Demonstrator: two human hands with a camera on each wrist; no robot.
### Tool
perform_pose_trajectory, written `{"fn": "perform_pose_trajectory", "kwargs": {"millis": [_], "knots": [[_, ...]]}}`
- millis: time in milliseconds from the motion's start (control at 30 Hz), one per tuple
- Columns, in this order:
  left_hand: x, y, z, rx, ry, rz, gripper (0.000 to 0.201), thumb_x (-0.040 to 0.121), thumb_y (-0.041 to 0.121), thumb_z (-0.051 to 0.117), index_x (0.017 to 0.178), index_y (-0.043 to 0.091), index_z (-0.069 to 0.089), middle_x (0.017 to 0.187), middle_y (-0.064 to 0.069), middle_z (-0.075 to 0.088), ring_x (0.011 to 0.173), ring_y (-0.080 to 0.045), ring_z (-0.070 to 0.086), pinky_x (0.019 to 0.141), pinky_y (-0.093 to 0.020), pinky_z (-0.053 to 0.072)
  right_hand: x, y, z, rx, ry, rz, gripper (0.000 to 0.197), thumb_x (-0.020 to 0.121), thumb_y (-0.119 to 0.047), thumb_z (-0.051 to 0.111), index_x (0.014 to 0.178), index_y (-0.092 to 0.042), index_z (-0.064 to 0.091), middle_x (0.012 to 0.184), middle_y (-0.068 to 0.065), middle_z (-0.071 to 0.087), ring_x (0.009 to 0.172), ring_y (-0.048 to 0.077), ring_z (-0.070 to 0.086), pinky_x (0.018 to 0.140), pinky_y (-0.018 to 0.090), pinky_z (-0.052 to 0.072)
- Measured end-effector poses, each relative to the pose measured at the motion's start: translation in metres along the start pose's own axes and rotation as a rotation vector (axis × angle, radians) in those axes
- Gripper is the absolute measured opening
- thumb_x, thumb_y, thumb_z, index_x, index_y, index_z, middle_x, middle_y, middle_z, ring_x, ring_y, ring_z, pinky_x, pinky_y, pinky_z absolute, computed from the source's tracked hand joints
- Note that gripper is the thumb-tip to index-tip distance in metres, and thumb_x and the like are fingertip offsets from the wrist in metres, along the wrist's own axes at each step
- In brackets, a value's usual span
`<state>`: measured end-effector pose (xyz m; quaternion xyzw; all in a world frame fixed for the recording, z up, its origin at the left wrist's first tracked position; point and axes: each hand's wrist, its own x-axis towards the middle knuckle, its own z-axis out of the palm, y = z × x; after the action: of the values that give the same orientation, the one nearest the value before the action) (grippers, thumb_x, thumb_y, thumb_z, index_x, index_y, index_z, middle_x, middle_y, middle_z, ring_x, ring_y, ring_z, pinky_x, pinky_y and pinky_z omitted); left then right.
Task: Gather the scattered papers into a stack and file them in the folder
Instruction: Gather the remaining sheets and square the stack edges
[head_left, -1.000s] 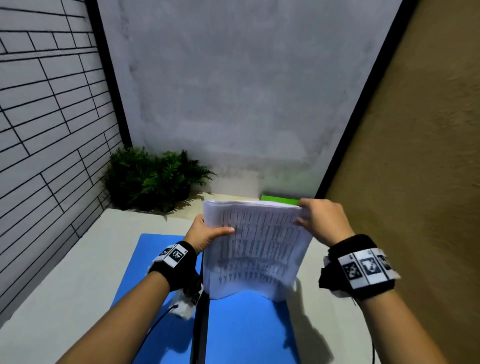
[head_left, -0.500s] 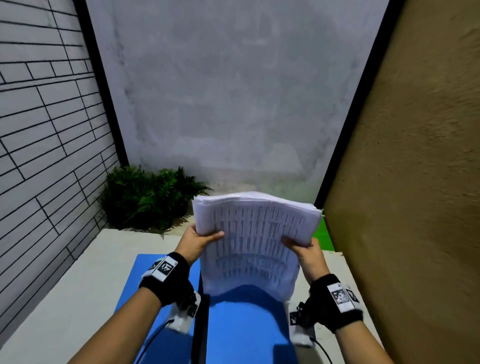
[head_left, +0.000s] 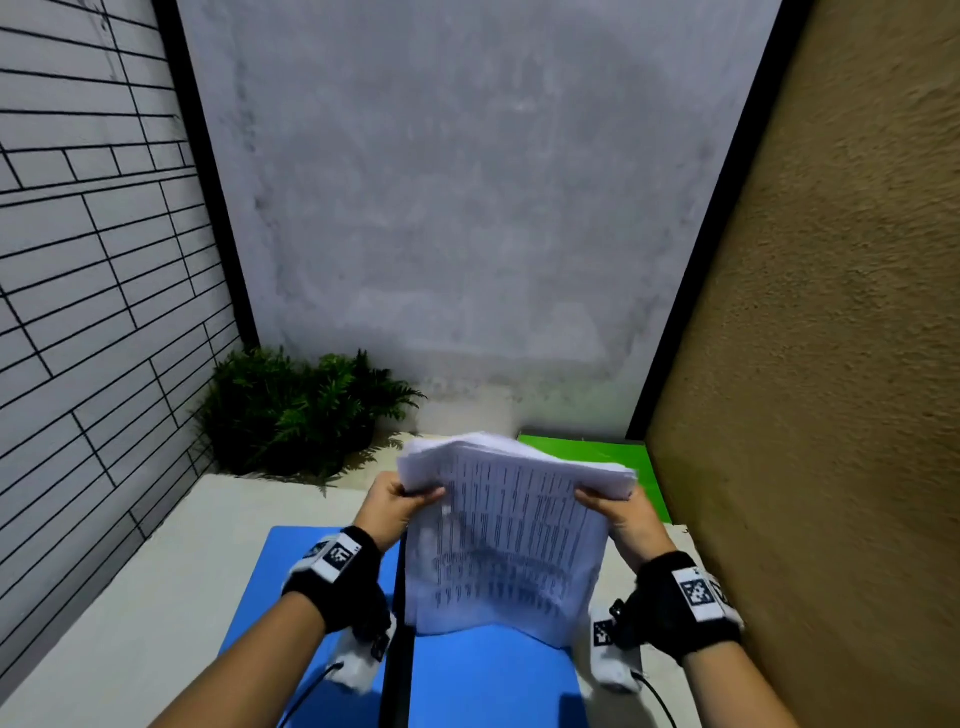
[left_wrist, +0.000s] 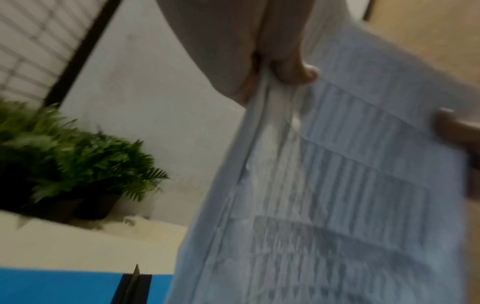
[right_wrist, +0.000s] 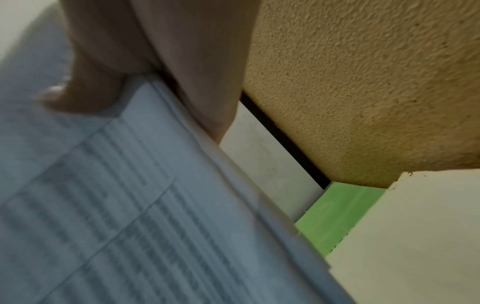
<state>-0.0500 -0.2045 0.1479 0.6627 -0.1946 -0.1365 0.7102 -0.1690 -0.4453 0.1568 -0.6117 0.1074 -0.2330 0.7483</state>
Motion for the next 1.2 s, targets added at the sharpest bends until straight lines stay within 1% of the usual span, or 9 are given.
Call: {"fn": "perform_pose_trajectory", "kwargs": {"millis": [67,200,367,433,600,733,967,1133,1200], "knots": [[-0.003,0.0,0.011,0.078,0.095,0.069,0.039,0.075,-0.007,0.065,0.065,0.029,0.072,0.058,0.026,0.067,0.06,0.01,0.058,0.06,-0.01,0.051,0.002,0.0,0.001,-0.016,0.037,-0.029,0.061,0.026,-0.043,0.09,0.075,-0.012,0.07,0.067,-0.01,0.074,0.063,0.001,0.065,0.064,0.014,0.054],[-0.005,0.0,0.018,-0.009,0.192,0.035,0.019,0.081,0.002,0.061,0.066,0.014,0.062,0.05,0.015,0.067,0.052,0.0,0.058,0.053,-0.013,0.051,0.001,-0.003,0.0,-0.057,0.056,-0.054,0.023,0.07,0.008,0.07,0.076,-0.014,0.067,0.063,-0.011,0.072,0.06,-0.001,0.064,0.064,0.017,0.054],[0.002,0.004,0.01,-0.128,0.133,-0.052,0.031,0.078,-0.006,0.06,0.057,0.013,0.072,0.055,0.007,0.07,0.054,-0.005,0.063,0.054,-0.019,0.054,-0.001,0.003,-0.014,-0.074,0.086,-0.037,0.053,0.036,-0.038,0.09,0.078,-0.011,0.07,0.069,-0.01,0.074,0.065,0.002,0.065,0.069,0.019,0.056],[0.004,0.006,0.01,-0.159,0.162,-0.044,0.036,0.076,-0.01,0.06,0.057,0.018,0.074,0.057,0.008,0.071,0.054,-0.004,0.063,0.056,-0.017,0.055,-0.001,-0.001,-0.012,-0.129,0.101,-0.081,0.021,0.057,-0.008,0.083,0.073,-0.015,0.071,0.062,-0.014,0.071,0.061,-0.003,0.062,0.066,0.016,0.054],[0.005,0.018,0.019,-0.088,0.181,0.023,0.022,0.076,-0.007,0.063,0.065,0.011,0.067,0.049,0.01,0.066,0.046,0.001,0.057,0.05,-0.014,0.051,-0.002,0.008,-0.001,-0.236,0.186,-0.17,0.04,0.074,0.013,0.064,0.061,-0.025,0.067,0.047,-0.021,0.06,0.048,-0.01,0.048,0.052,0.007,0.044],[0.008,0.023,0.015,0.018,0.001,-0.001,0.022,0.079,-0.002,0.064,0.093,0.014,0.061,0.073,0.008,0.07,0.064,0.001,0.065,0.061,-0.011,0.053,-0.005,-0.003,-0.001,-0.14,0.032,-0.111,0.016,0.054,-0.008,0.083,0.059,-0.021,0.074,0.056,-0.016,0.068,0.055,-0.008,0.055,0.057,0.01,0.048],[0.002,0.031,0.016,0.064,-0.111,0.001,0.03,0.074,-0.007,0.067,0.079,0.023,0.065,0.062,0.023,0.07,0.065,0.005,0.066,0.058,-0.007,0.049,0.003,-0.01,-0.025,-0.202,-0.078,-0.04,0.058,0.026,-0.061,0.084,0.068,-0.022,0.077,0.067,-0.013,0.071,0.067,-0.002,0.06,0.067,0.014,0.051],[0.001,0.033,0.002,0.04,-0.311,-0.101,0.063,0.019,0.044,0.089,0.076,0.026,0.071,0.072,0.02,0.073,0.072,0.008,0.066,0.064,-0.007,0.05,0.001,-0.018,-0.026,-0.219,-0.182,0.031,0.06,0.02,-0.052,0.088,0.068,-0.017,0.074,0.069,-0.012,0.073,0.069,-0.004,0.063,0.068,0.013,0.051],[-0.001,0.033,0.003,0.059,-0.342,-0.122,0.078,0.018,0.049,0.087,0.089,0.028,0.061,0.075,0.019,0.073,0.076,0.007,0.066,0.065,-0.008,0.05,0.003,-0.022,-0.022,-0.246,-0.202,0.043,0.068,0.02,-0.045,0.089,0.079,-0.016,0.069,0.071,-0.014,0.073,0.071,-0.005,0.063,0.072,0.015,0.052]]}}
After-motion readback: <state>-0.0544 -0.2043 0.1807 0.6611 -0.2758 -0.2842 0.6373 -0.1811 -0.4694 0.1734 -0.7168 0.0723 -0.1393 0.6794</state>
